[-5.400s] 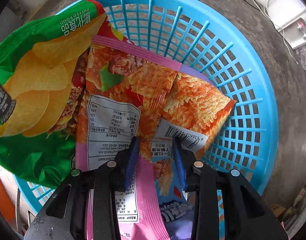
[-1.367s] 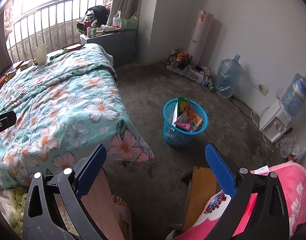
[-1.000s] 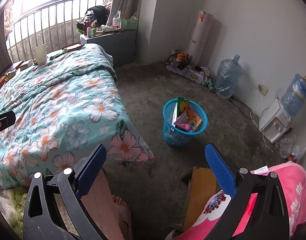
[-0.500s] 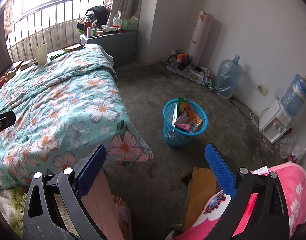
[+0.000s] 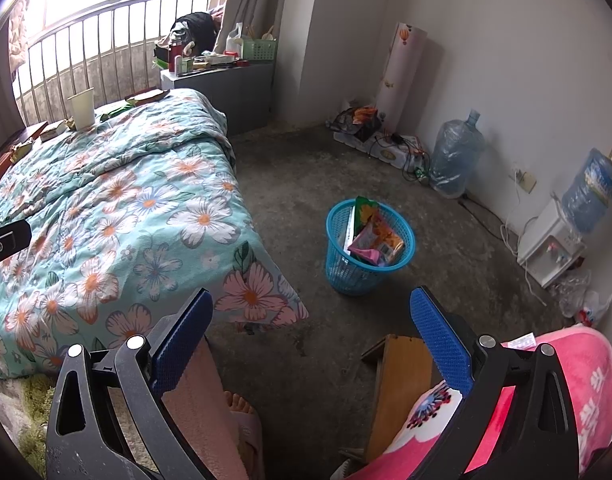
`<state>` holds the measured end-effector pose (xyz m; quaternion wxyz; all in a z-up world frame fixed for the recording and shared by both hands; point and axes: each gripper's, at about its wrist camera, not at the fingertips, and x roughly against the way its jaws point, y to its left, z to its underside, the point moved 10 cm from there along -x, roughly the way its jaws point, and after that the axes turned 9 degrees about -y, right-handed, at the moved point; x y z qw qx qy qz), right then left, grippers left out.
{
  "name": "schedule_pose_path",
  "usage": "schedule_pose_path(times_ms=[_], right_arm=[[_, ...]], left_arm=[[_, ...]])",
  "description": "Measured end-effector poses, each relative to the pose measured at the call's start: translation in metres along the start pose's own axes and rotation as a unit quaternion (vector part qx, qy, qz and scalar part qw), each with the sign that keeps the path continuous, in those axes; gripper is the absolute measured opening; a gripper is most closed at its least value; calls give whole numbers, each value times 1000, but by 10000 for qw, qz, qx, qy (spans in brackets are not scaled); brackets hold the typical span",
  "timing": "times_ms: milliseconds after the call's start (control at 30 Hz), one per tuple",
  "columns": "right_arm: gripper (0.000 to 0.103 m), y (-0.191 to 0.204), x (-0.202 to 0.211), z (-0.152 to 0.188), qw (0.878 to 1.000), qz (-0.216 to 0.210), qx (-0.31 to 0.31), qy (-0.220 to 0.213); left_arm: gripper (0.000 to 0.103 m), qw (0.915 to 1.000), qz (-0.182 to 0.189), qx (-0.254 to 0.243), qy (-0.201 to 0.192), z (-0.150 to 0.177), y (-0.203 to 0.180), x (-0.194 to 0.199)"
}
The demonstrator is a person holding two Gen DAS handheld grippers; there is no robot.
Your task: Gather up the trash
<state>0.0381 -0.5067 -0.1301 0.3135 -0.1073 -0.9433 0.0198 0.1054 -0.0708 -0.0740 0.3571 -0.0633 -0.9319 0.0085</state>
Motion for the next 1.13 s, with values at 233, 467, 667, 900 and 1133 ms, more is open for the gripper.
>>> schedule_pose_path(times_ms=[233, 467, 667, 900, 1133], right_arm=[[95, 0, 0, 0, 10000, 5, 0, -1], [95, 0, 0, 0, 10000, 4, 1, -1], [95, 0, 0, 0, 10000, 5, -1, -3], [95, 0, 0, 1, 10000, 8, -5, 1], [95, 1, 0, 1, 10000, 10, -7, 0]], left_arm=[[97, 10000, -6, 0, -4, 0, 0, 0], [97, 10000, -10, 0, 4, 0, 0, 0], [97, 10000, -14, 1, -9, -1, 0, 0], [97, 10000, -11, 6, -7, -1, -1, 1], [97, 10000, -22, 46, 29, -1, -1, 1]])
